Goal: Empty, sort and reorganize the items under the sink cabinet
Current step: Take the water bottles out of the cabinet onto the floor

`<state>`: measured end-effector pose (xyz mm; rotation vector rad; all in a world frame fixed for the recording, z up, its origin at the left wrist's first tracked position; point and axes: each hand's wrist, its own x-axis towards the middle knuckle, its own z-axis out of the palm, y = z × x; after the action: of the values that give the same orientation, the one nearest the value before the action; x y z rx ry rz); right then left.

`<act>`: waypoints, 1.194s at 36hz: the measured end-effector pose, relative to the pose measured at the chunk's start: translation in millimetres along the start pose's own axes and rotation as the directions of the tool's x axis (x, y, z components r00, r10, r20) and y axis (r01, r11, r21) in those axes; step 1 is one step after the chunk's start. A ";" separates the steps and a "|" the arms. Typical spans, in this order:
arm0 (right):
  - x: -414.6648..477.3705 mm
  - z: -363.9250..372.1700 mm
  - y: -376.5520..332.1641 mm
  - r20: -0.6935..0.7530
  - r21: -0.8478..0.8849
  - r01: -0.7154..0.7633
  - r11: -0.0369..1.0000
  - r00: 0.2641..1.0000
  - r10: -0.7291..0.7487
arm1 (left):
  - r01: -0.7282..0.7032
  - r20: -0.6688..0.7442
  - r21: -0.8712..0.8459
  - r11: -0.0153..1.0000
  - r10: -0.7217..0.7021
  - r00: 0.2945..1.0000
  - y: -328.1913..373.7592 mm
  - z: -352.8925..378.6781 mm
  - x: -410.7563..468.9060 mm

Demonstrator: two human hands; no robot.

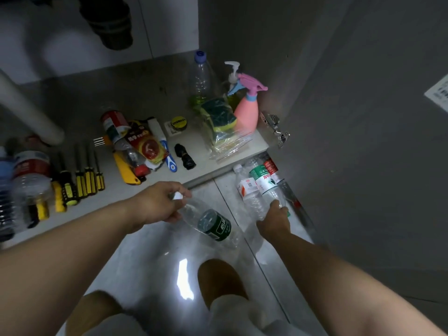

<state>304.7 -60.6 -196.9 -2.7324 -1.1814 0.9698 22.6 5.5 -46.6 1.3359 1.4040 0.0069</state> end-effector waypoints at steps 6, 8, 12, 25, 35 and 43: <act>-14.0 -3.9 -4.1 -0.070 0.115 -0.011 0.993 0.997 0.019 | -0.006 0.018 0.042 0.999 0.005 1.000 1.5 2.9 2.5; -22.6 -4.3 -6.5 -0.078 0.158 0.088 0.984 0.994 -0.076 | -0.008 0.020 0.045 0.999 0.007 1.000 3.7 2.3 4.4; -44.0 -3.5 1.5 0.028 0.269 0.189 0.944 0.979 -0.203 | -0.007 0.017 0.022 1.000 0.006 1.000 8.4 0.9 9.2; -37.7 5.3 15.6 0.066 0.321 0.141 0.936 0.983 -0.171 | -0.008 0.007 -0.013 1.000 0.008 1.000 10.1 6.6 12.8; -64.2 7.5 -11.6 0.085 0.283 0.626 0.727 0.738 -0.669 | -0.003 -0.020 -0.027 1.000 0.003 1.000 13.6 5.9 15.8; -48.5 18.4 -10.0 0.040 -0.011 0.437 0.900 0.899 -0.436 | -0.037 -0.072 -0.055 0.998 0.033 0.997 11.7 3.6 11.8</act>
<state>262.8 -89.7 -183.3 -2.3030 -1.7152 0.9474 36.3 15.4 -48.3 1.3249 1.4296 0.1180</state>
